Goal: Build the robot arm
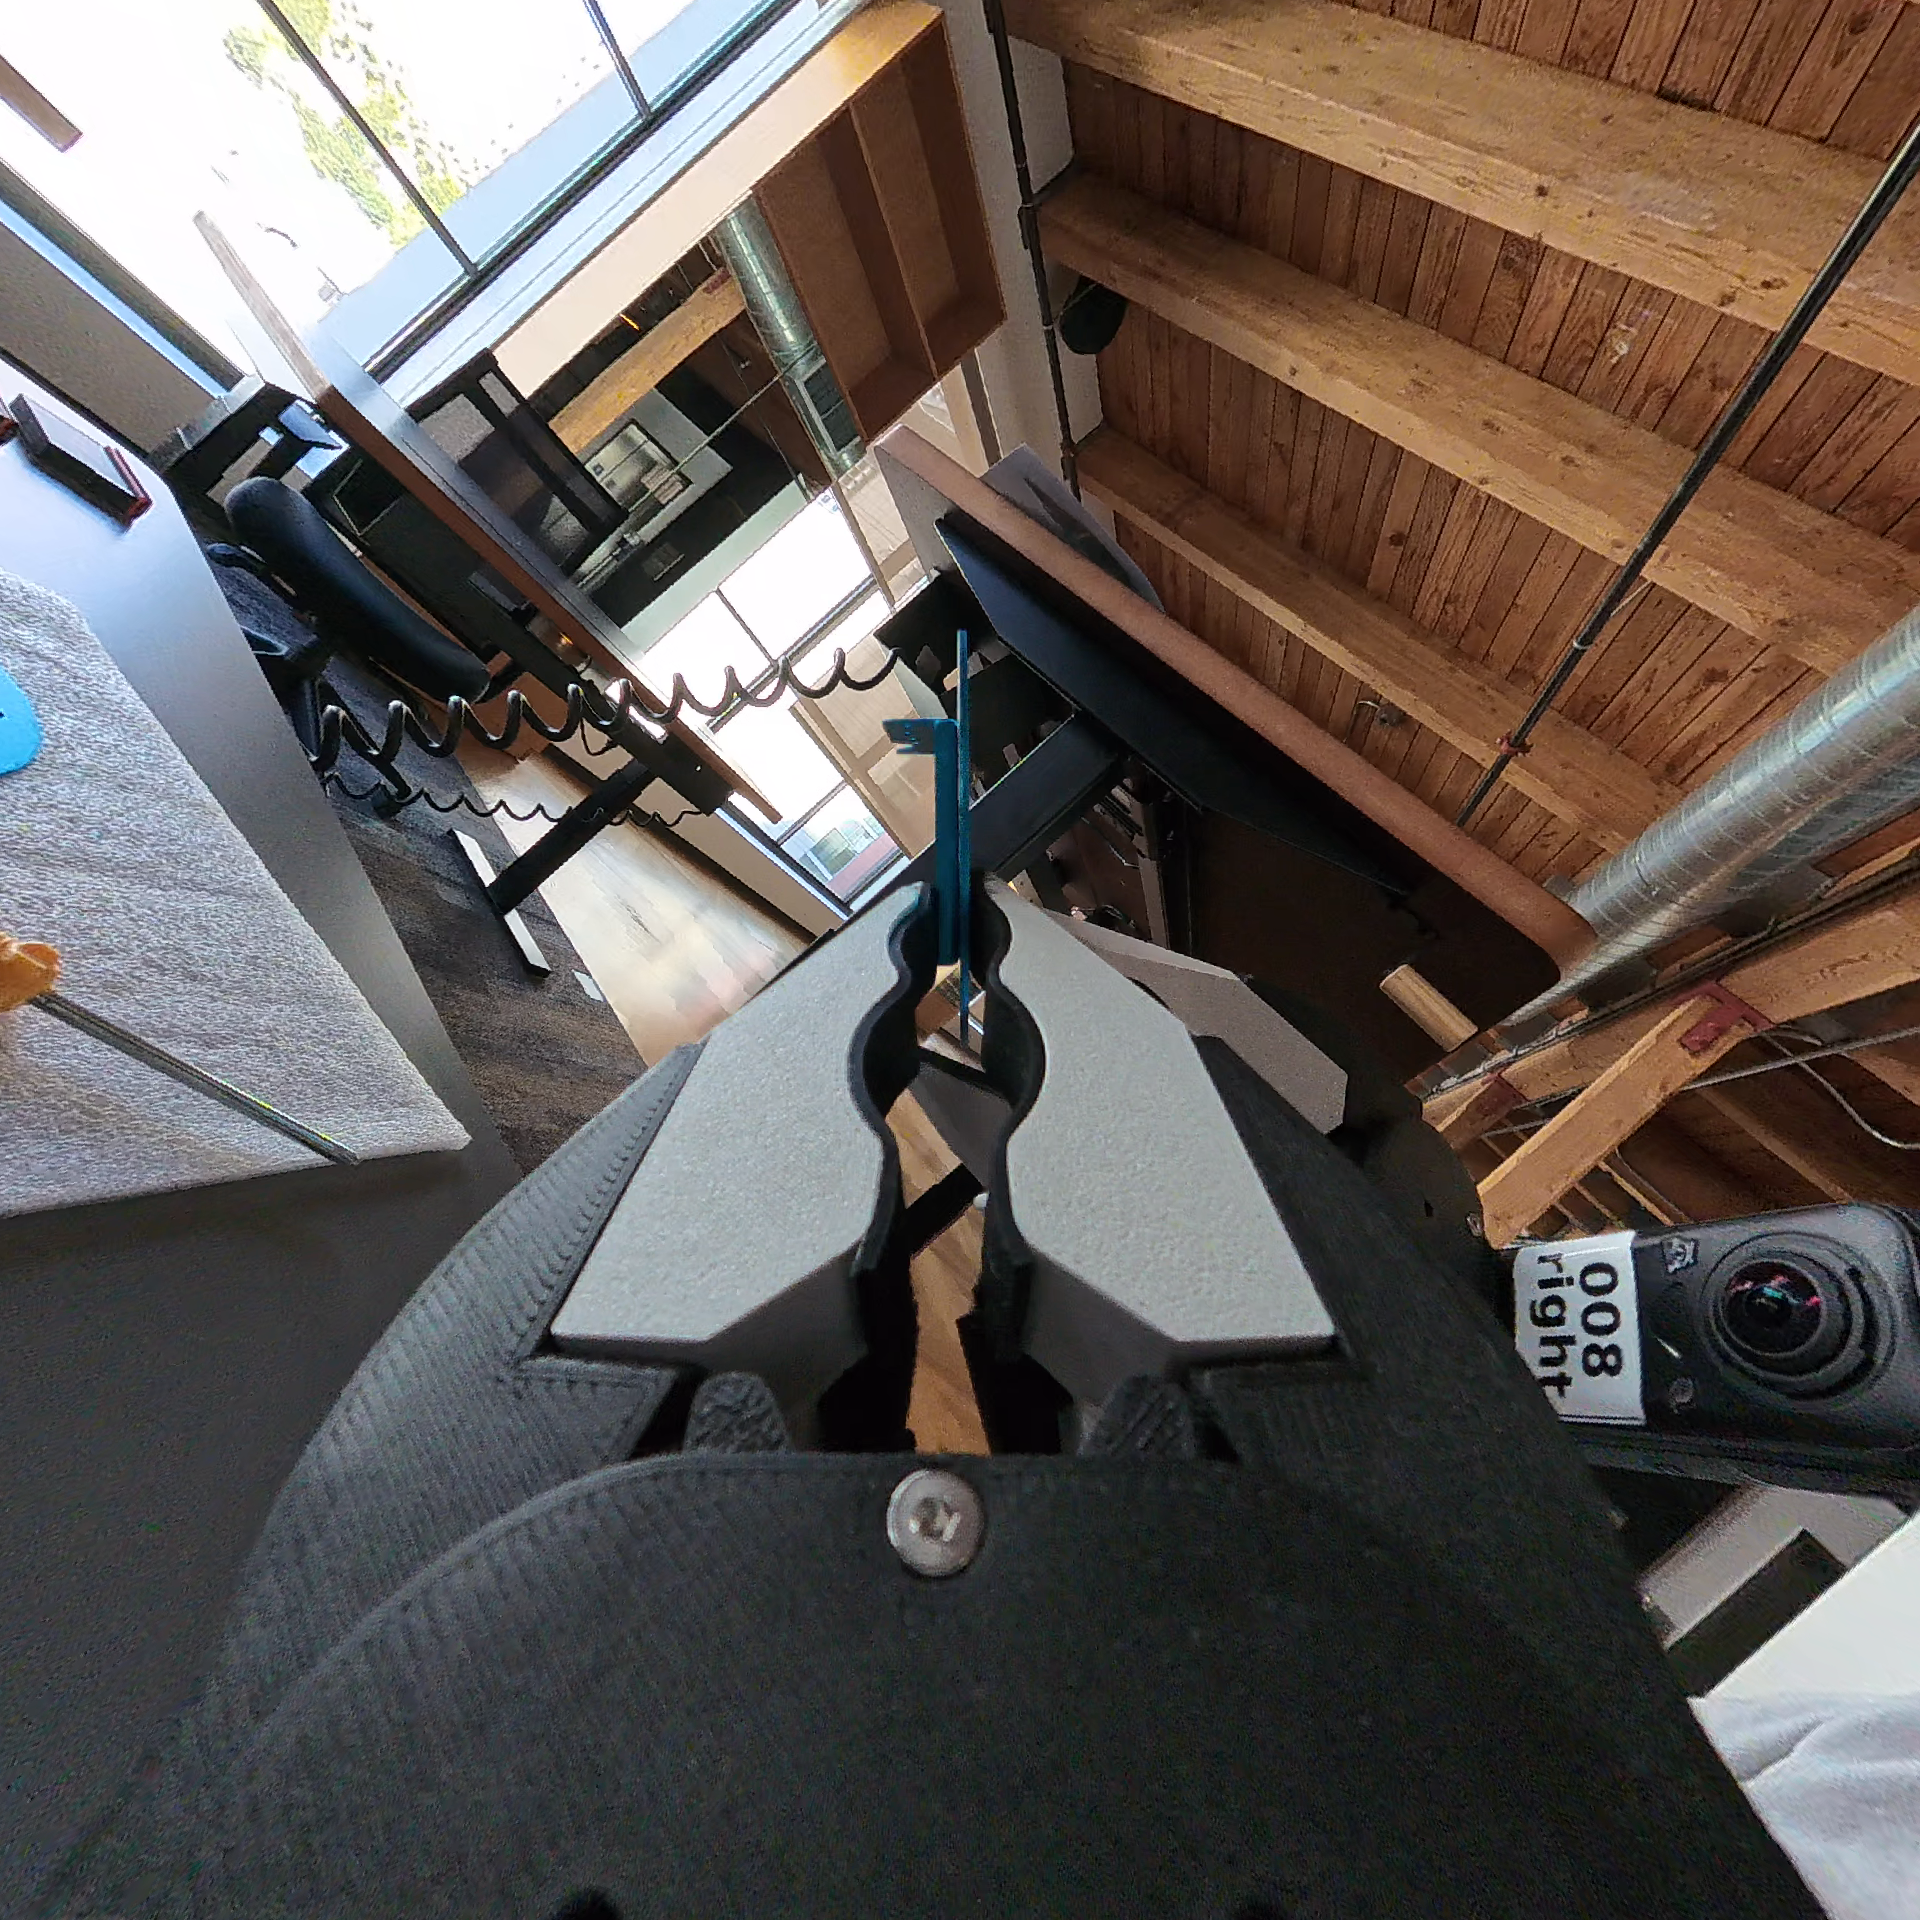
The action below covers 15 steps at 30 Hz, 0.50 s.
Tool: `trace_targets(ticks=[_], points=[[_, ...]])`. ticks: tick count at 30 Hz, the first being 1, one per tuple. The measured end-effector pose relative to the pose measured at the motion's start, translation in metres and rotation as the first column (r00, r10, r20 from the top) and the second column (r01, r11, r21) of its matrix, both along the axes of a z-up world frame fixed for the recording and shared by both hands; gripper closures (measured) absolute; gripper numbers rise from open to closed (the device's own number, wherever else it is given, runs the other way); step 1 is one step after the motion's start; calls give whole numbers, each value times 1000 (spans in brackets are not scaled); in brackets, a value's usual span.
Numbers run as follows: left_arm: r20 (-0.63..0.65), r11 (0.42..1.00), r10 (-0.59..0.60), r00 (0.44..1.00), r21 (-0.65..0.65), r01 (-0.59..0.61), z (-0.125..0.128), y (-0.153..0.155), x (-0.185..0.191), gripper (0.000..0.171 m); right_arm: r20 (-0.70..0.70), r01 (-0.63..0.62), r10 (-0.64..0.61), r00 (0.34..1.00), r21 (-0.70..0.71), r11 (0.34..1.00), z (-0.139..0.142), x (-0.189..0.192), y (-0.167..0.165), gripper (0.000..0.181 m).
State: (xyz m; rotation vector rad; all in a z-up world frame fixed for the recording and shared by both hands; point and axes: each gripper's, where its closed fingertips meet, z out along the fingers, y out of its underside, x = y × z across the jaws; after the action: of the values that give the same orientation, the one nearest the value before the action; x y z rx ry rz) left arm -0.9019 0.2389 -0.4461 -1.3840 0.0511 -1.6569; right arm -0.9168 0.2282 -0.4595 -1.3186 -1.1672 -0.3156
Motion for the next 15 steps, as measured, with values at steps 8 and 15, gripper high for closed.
trace_targets(ticks=[8, 15], points=[[-3, 1000, 14, 1000, -21, -14, -6, 3, 0, 168, -102, 35, -43, 994, -84, 996, -3, 0, 3, 157], [-2, 1000, 15, 1000, -24, -15, -7, 4, 0, 169, -117, 34, -47, 992, -112, 993, -4, 0, 3, 157]])
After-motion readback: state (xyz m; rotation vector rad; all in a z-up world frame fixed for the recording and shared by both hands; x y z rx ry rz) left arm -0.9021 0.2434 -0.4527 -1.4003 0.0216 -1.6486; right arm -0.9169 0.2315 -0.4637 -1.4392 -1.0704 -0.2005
